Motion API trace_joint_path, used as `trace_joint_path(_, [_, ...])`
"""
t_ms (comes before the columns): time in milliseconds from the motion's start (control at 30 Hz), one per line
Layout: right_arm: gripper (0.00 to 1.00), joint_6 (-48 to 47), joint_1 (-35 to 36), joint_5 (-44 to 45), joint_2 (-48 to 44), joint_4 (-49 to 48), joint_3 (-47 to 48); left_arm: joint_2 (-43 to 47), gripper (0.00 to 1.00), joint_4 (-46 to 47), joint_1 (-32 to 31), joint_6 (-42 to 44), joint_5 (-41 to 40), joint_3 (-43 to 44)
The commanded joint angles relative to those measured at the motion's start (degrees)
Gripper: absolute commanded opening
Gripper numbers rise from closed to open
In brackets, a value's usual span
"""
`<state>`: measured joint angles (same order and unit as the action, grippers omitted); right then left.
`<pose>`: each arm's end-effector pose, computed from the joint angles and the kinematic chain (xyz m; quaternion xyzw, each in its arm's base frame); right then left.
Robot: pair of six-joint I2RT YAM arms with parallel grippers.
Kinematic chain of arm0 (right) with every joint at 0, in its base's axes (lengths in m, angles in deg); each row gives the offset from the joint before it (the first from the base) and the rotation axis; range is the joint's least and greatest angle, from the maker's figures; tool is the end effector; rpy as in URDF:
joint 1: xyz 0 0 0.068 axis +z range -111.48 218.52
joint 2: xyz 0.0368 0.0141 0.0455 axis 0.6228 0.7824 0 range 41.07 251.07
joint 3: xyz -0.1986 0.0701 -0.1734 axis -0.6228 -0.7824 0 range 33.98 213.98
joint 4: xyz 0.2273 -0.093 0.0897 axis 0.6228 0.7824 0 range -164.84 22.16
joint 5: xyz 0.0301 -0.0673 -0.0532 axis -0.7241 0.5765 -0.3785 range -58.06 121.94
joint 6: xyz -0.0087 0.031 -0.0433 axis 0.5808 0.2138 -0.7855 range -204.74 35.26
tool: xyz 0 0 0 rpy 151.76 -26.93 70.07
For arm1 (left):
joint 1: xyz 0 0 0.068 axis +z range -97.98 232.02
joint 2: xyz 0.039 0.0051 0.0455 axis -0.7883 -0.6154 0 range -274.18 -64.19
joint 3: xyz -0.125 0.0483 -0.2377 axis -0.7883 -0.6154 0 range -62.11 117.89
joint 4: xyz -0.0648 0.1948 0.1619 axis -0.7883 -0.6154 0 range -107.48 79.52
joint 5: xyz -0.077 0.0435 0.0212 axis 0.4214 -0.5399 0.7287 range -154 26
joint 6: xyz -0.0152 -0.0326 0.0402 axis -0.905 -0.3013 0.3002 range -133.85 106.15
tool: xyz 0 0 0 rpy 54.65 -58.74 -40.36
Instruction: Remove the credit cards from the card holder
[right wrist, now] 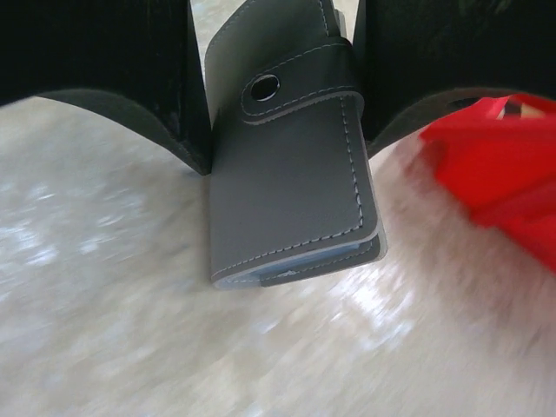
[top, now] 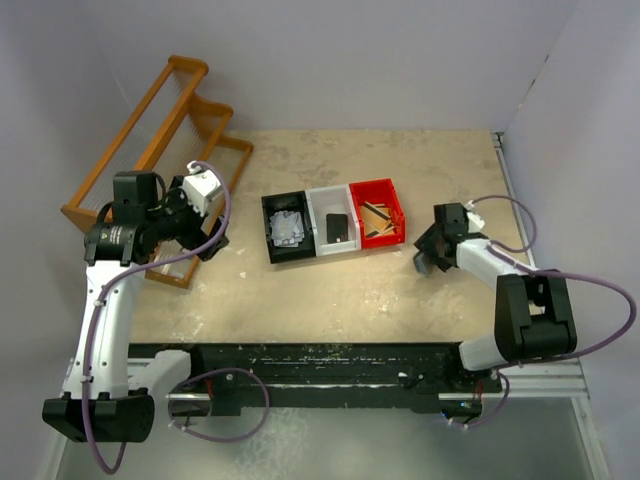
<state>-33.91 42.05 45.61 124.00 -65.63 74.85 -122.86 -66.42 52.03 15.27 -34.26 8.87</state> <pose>0.2775 0.0087 0.1710 0.4119 0.8422 0.0505 0.3441 0.1852 -0.0177 0.3775 0.3210 0.8346 -0.1326 0.4276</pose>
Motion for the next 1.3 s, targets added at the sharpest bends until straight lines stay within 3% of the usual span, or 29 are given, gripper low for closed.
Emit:
trace_joint_path(0, [0.56, 4.5, 9.0, -1.8, 1.6, 1.8, 1.9, 0.6, 0.99, -0.4, 0.3, -0.2, -0.3, 3.3])
trace_joint_path(333, [0.57, 16.6, 32.7, 1.8, 0.1, 5.2, 2.9, 0.7, 0.99, -1.7, 0.4, -0.3, 0.4, 3.3])
trace_joint_path(467, [0.61, 19.8, 43.3, 3.2, 6.8, 7.1, 9.3, 0.8, 0.99, -1.8, 0.3, -0.4, 0.5, 3.4])
trace_joint_path(567, [0.70, 19.4, 48.4, 5.2, 15.2, 10.4, 19.8, 0.8, 0.99, -2.3, 0.4, -0.4, 0.5, 3.9])
trace_joint_path(733, [0.86, 14.9, 52.6, 8.8, 23.3, 18.0, 33.3, 1.1, 0.99, -3.1, 0.3, -0.1, 0.0, 4.7])
trace_joint_path(867, [1.00, 10.3, 53.5, 10.4, 23.5, 19.7, 36.4, 1.1, 0.99, -3.2, 0.3, 0.2, -0.3, 4.7])
trace_joint_path(1267, [1.00, 4.6, 59.8, 12.3, 30.2, 20.9, 39.6, 0.5, 0.99, -2.9, 0.4, 1.4, -1.9, 5.2])
